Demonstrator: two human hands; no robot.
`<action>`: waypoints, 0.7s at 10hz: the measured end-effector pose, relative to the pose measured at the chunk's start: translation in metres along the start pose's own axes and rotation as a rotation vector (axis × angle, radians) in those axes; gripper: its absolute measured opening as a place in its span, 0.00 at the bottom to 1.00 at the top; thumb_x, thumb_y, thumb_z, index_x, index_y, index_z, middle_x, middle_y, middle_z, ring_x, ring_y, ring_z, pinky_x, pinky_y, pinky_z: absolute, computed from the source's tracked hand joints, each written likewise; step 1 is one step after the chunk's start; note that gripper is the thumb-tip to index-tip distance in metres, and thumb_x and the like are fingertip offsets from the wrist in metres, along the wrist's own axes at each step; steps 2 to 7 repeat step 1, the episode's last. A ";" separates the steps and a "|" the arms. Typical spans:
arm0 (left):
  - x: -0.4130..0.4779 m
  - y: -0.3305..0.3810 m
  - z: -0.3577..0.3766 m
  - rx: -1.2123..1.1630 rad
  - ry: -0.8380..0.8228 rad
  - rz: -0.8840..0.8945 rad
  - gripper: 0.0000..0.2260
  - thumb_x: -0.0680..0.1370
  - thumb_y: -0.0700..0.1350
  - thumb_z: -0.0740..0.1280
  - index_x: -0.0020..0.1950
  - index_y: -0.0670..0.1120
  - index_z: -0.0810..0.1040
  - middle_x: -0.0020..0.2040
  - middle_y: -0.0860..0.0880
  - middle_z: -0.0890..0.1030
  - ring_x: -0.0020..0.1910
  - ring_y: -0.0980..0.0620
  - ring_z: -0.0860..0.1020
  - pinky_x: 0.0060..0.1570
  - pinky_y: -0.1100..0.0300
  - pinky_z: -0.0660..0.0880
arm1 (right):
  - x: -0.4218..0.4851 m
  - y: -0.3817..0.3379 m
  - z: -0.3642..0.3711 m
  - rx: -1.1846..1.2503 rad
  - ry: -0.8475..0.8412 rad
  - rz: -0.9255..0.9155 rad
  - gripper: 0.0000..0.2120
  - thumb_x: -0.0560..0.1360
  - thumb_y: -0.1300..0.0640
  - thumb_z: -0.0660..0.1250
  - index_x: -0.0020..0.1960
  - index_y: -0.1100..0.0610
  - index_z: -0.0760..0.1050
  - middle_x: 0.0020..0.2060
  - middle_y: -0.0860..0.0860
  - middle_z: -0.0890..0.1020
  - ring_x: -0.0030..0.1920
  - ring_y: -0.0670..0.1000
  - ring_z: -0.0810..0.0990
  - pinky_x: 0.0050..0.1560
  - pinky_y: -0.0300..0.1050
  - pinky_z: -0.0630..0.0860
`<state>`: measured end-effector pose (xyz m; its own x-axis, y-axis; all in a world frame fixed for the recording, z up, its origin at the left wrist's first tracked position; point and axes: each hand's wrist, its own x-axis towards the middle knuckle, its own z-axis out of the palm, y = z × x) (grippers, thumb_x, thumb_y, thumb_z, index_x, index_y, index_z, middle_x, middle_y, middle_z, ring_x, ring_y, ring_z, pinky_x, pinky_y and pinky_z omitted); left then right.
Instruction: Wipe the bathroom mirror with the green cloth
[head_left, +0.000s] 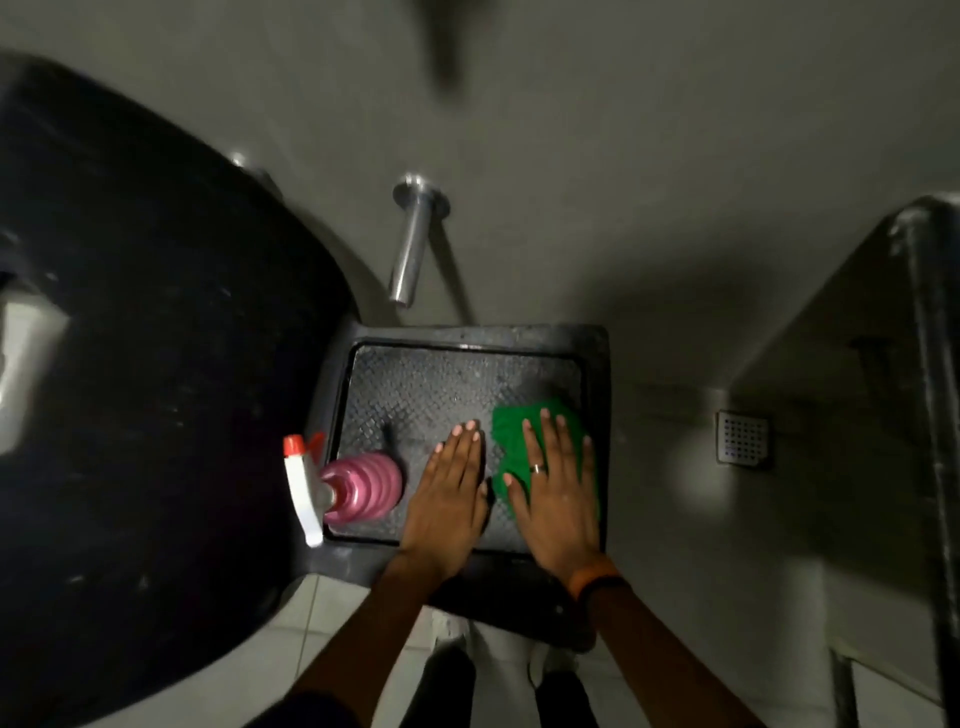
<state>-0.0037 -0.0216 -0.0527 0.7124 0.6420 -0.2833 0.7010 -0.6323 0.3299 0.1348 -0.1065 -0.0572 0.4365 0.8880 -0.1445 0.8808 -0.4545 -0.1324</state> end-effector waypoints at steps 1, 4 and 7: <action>-0.008 0.043 -0.077 -0.181 0.178 0.018 0.28 0.83 0.49 0.48 0.82 0.41 0.50 0.83 0.47 0.47 0.83 0.47 0.47 0.81 0.51 0.45 | -0.005 -0.009 -0.083 0.117 0.102 0.045 0.32 0.81 0.43 0.53 0.82 0.56 0.60 0.83 0.56 0.59 0.83 0.58 0.60 0.80 0.61 0.53; -0.008 0.043 -0.077 -0.181 0.178 0.018 0.28 0.83 0.49 0.48 0.82 0.41 0.50 0.83 0.47 0.47 0.83 0.47 0.47 0.81 0.51 0.45 | -0.005 -0.009 -0.083 0.117 0.102 0.045 0.32 0.81 0.43 0.53 0.82 0.56 0.60 0.83 0.56 0.59 0.83 0.58 0.60 0.80 0.61 0.53; -0.008 0.043 -0.077 -0.181 0.178 0.018 0.28 0.83 0.49 0.48 0.82 0.41 0.50 0.83 0.47 0.47 0.83 0.47 0.47 0.81 0.51 0.45 | -0.005 -0.009 -0.083 0.117 0.102 0.045 0.32 0.81 0.43 0.53 0.82 0.56 0.60 0.83 0.56 0.59 0.83 0.58 0.60 0.80 0.61 0.53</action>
